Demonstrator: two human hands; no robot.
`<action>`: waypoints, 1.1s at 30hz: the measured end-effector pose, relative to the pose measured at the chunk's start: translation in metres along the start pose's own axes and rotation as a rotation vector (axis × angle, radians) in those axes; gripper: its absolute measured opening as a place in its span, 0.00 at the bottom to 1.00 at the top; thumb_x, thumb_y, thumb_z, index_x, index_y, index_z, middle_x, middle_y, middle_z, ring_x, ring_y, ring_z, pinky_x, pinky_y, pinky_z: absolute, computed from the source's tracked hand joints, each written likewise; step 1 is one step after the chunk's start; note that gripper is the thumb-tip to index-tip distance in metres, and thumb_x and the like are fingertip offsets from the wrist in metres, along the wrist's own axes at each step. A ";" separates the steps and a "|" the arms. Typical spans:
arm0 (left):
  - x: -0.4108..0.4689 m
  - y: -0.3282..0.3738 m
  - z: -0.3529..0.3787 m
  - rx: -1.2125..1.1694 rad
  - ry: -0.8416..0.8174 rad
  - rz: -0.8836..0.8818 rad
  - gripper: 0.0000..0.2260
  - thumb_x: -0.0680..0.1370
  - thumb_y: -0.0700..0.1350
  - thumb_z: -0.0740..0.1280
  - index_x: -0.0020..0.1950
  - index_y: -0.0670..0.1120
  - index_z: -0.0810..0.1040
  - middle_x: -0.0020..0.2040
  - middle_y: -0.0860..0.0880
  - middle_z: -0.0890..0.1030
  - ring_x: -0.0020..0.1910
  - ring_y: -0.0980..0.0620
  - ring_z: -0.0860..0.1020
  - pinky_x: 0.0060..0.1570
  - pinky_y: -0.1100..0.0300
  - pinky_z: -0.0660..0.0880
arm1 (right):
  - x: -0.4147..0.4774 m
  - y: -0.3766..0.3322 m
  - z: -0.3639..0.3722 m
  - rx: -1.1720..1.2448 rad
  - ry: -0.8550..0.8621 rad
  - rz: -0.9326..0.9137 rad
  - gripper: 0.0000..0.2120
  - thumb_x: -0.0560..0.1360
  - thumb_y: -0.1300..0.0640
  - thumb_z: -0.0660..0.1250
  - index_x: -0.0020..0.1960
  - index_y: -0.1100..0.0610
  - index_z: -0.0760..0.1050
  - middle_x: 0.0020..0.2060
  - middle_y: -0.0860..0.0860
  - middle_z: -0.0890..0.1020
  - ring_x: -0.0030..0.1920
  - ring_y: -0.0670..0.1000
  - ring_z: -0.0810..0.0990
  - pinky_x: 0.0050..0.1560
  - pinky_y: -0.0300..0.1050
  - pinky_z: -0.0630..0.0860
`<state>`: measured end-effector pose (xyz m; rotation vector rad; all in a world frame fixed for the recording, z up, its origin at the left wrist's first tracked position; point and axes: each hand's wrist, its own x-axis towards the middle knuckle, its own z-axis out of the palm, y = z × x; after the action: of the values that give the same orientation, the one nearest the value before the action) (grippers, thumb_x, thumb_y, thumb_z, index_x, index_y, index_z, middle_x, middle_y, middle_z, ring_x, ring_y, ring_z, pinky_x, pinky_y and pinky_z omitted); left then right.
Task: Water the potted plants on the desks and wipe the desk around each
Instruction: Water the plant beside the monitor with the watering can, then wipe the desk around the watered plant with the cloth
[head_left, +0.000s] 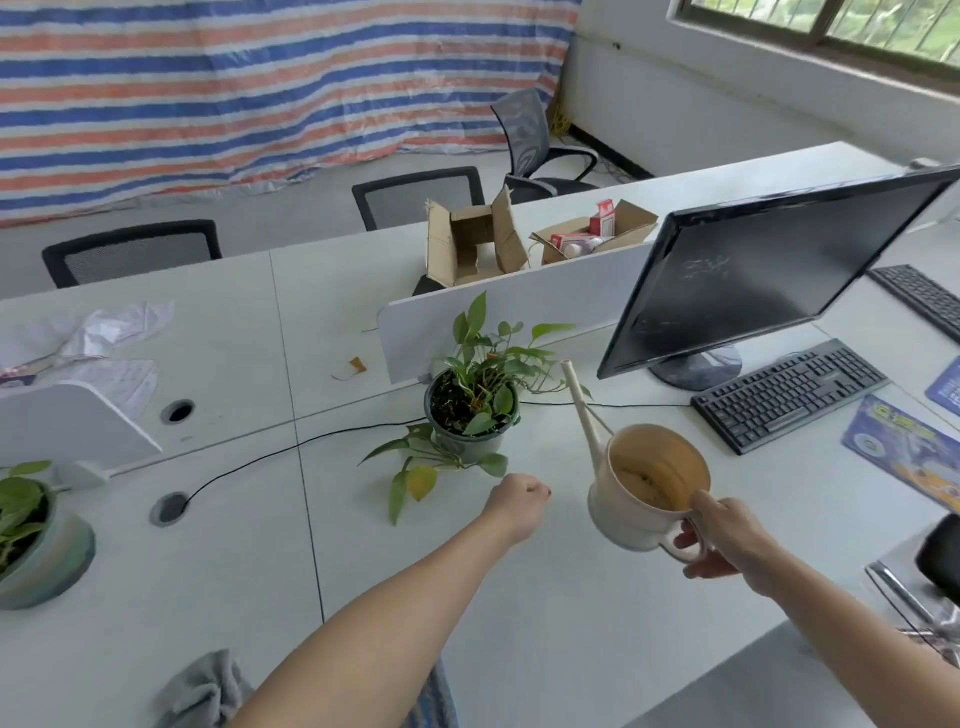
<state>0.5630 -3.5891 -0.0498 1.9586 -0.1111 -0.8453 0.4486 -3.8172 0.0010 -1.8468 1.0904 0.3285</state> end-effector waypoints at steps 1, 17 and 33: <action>-0.001 -0.017 -0.002 0.090 0.024 -0.006 0.10 0.79 0.45 0.57 0.46 0.49 0.77 0.43 0.50 0.75 0.43 0.49 0.71 0.42 0.59 0.68 | 0.005 0.007 0.000 0.017 0.010 0.009 0.20 0.82 0.53 0.54 0.49 0.69 0.76 0.46 0.64 0.84 0.31 0.64 0.83 0.33 0.50 0.81; -0.065 -0.156 0.002 0.748 0.036 -0.283 0.18 0.81 0.45 0.53 0.70 0.45 0.68 0.72 0.47 0.60 0.67 0.46 0.66 0.61 0.51 0.70 | 0.050 0.061 -0.001 0.110 -0.022 0.046 0.20 0.82 0.48 0.58 0.50 0.65 0.76 0.48 0.59 0.83 0.38 0.67 0.86 0.39 0.52 0.82; -0.072 -0.095 -0.069 0.054 0.375 -0.150 0.11 0.79 0.38 0.59 0.49 0.44 0.81 0.46 0.50 0.78 0.48 0.50 0.74 0.46 0.63 0.68 | 0.017 -0.018 0.047 -0.373 0.391 -0.343 0.13 0.76 0.45 0.62 0.46 0.52 0.80 0.43 0.54 0.83 0.44 0.60 0.80 0.45 0.52 0.78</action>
<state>0.5249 -3.4582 -0.0695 2.1622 0.2383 -0.5594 0.4830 -3.7844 -0.0236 -2.4622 0.9842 -0.0407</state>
